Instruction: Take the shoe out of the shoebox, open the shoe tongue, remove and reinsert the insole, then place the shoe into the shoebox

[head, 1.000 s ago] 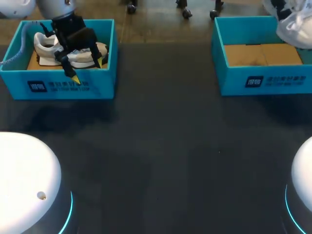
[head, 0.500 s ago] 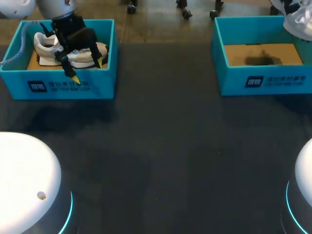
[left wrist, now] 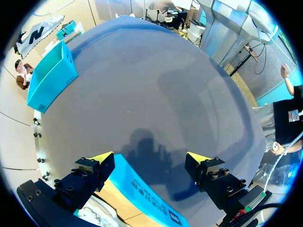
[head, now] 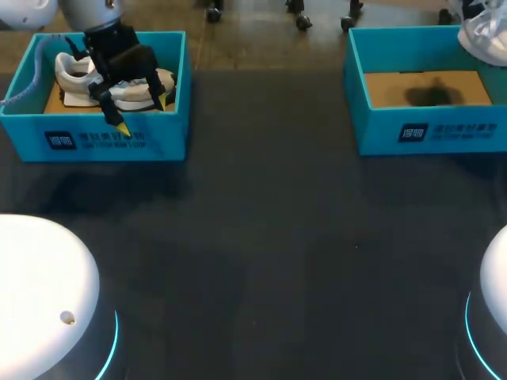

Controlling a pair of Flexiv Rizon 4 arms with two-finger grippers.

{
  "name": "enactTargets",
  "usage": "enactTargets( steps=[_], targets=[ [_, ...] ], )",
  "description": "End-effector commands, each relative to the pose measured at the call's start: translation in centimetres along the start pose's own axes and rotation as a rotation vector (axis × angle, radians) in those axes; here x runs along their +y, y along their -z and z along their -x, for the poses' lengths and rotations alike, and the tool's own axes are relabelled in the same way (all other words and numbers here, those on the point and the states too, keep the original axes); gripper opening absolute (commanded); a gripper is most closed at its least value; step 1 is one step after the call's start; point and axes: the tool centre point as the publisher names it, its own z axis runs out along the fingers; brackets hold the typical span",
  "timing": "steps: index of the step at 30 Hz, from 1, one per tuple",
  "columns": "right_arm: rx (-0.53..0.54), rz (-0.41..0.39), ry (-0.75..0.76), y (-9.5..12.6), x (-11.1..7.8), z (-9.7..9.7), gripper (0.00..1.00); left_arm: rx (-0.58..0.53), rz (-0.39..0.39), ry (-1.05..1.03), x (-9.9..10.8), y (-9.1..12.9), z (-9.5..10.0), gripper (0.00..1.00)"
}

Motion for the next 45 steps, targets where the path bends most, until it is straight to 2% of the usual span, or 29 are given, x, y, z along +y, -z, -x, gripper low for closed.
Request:
enactTargets(
  steps=[1, 5, 12, 15, 16, 20, 22, 24, 37, 42, 45],
  targets=[
    [0.019, -0.009, -0.046, -0.3, -0.5, -0.2, 0.00, 0.002, 0.003, -0.001, 0.0, 0.1, 0.0, 1.00],
    [0.114, -0.105, -0.226, -0.6, -0.3, -0.8, 0.00, 0.002, 0.003, -0.001, 0.0, 0.1, 0.0, 1.00],
    [0.097, -0.147, -0.563, -1.6, -0.5, -2.9, 0.00, 0.002, 0.003, -0.001, 0.0, 0.1, 0.0, 1.00],
    [0.165, -0.180, -0.691, -2.1, -1.1, -2.8, 0.00, 0.002, 0.003, -0.001, 0.0, 0.1, 0.0, 1.00],
    [0.167, -0.168, -0.734, -2.4, -1.4, -2.7, 0.00, 0.002, 0.003, -0.001, 0.0, 0.1, 0.0, 1.00],
    [0.203, -0.220, -0.815, -3.0, -1.8, -2.2, 0.00, 0.002, 0.003, -0.001, 0.0, 0.1, 0.0, 1.00],
    [0.263, -0.288, -0.872, -3.0, -1.7, -2.3, 0.00, 0.002, 0.003, -0.001, 0.0, 0.1, 0.0, 1.00],
    [0.356, -0.317, -0.990, -3.3, -1.5, -3.3, 0.00, 0.002, 0.003, -0.001, 0.0, 0.1, 0.0, 1.00],
    [0.356, -0.317, -0.990, -3.3, -1.5, -3.3, 0.00, 0.002, 0.003, -0.001, 0.0, 0.1, 0.0, 1.00],
    [0.295, -0.350, -1.188, -2.6, -3.3, -4.1, 0.00, 0.002, 0.003, -0.001, 0.0, 0.1, 0.0, 1.00],
    [0.261, -0.363, -1.243, -2.4, -3.7, -4.5, 0.00, 0.002, 0.003, -0.001, 0.0, 0.1, 0.0, 1.00]
  ],
)
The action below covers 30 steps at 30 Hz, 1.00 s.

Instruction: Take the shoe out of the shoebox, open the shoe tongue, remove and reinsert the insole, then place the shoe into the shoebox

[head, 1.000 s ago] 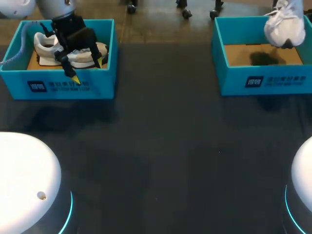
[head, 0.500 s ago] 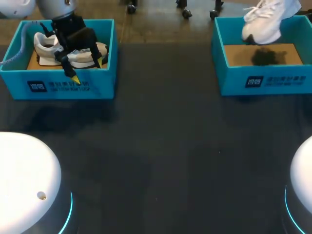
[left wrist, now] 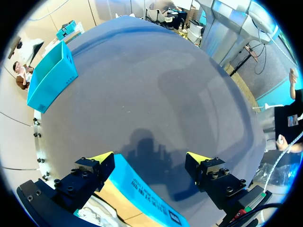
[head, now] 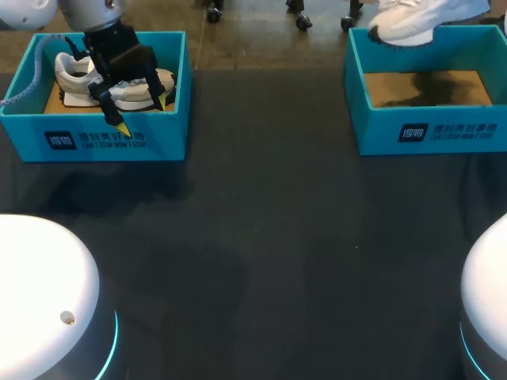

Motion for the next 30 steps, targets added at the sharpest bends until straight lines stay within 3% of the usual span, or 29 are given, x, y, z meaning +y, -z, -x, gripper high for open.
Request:
enactTargets(
  steps=[1, 5, 7, 18, 19, 21, 27, 30],
  targets=[
    [-0.026, 0.000, -0.124, 0.4, -0.6, 0.6, 0.00, 0.002, 0.003, -0.001, 0.0, 0.1, 0.0, 1.00],
    [-0.073, 0.022, -0.264, -0.3, -1.0, 0.8, 0.00, 0.002, 0.003, -0.001, 0.0, 0.1, 0.0, 1.00],
    [-0.047, -0.014, -0.343, -1.0, -1.2, 1.0, 0.00, 0.002, 0.003, -0.001, 0.0, 0.1, 0.0, 1.00],
    [-0.047, -0.014, -0.343, -1.0, -1.2, 1.0, 0.00, 0.002, 0.003, -0.001, 0.0, 0.1, 0.0, 1.00],
    [-0.091, -0.021, -0.371, -1.0, -1.2, 1.1, 0.00, 0.002, 0.003, -0.001, 0.0, 0.1, 0.0, 1.00],
    [-0.093, 0.061, -0.393, -1.6, -2.1, 1.5, 0.00, 0.002, 0.003, -0.001, 0.0, 0.1, 0.0, 1.00],
    [-0.135, 0.139, -0.445, -3.4, -3.5, 2.2, 0.00, 0.002, 0.003, -0.001, 0.0, 0.1, 0.0, 1.00],
    [-0.107, 0.217, -0.413, -5.7, -4.0, 1.8, 0.00, 0.002, 0.003, -0.001, 0.0, 0.1, 0.0, 1.00]
  ],
)
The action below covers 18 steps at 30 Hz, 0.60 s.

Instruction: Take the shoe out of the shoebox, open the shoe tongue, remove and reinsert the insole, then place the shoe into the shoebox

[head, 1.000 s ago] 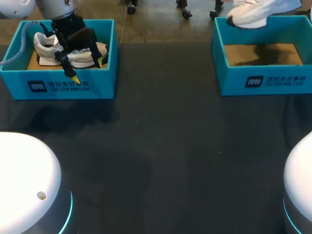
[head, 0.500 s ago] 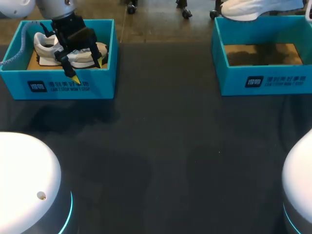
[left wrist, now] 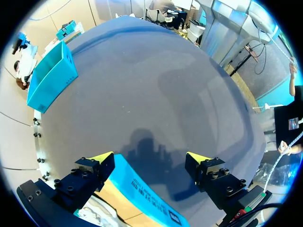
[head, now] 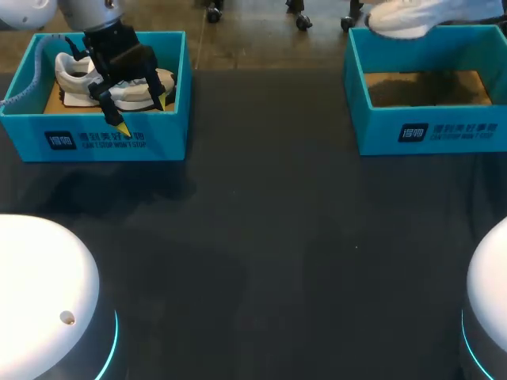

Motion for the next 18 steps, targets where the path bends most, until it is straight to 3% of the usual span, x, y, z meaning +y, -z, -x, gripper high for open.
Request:
enactTargets(
  steps=[1, 13, 18],
  targets=[
    [0.041, 0.225, 0.021, -2.8, -2.6, -0.1, 0.00, 0.001, 0.003, 0.000, 0.0, 0.1, 0.0, 1.00],
    [0.041, 0.225, 0.021, -2.8, -2.6, -0.1, 0.00, 0.001, 0.003, 0.000, 0.0, 0.1, 0.0, 1.00],
    [0.024, 0.283, -0.016, -4.7, -3.6, 0.2, 0.00, 0.001, 0.003, 0.000, 0.0, 0.1, 0.0, 1.00]
  ],
)
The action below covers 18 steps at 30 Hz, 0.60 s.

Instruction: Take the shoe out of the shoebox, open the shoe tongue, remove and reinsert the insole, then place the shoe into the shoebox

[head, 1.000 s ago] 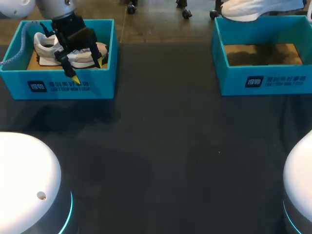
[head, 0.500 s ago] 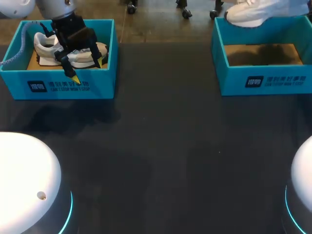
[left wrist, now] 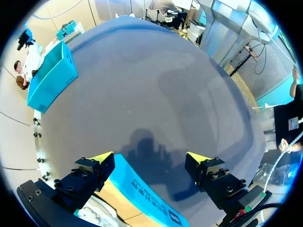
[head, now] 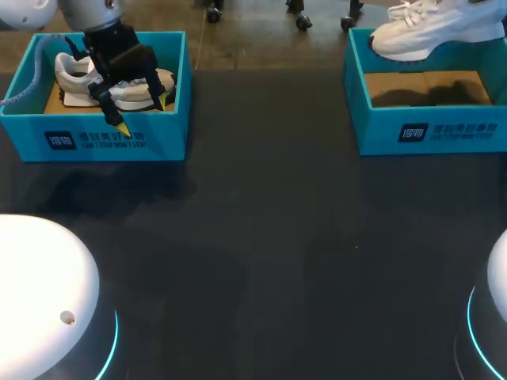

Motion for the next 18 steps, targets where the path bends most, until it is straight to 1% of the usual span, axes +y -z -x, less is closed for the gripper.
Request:
enactTargets(
  steps=[1, 2, 3, 17, 18],
  targets=[
    [-0.015, 0.194, -0.015, -1.8, -1.4, 0.1, 0.00, 0.002, 0.003, -0.001, 0.0, 0.1, 0.0, 1.00],
    [-0.042, 0.201, -0.025, -2.4, -1.6, 0.1, 0.00, 0.002, 0.003, -0.001, 0.0, 0.1, 0.0, 1.00],
    [-0.028, 0.200, -0.028, -3.0, -1.7, 0.0, 0.00, 0.002, 0.003, -0.001, 0.0, 0.1, 0.0, 1.00],
    [-0.028, 0.200, -0.028, -3.0, -1.7, 0.0, 0.00, 0.002, 0.003, -0.001, 0.0, 0.1, 0.0, 1.00],
    [-0.025, 0.195, -0.029, -3.5, -1.7, -0.1, 0.00, 0.002, 0.003, -0.001, 0.0, 0.1, 0.0, 1.00]
  ],
)
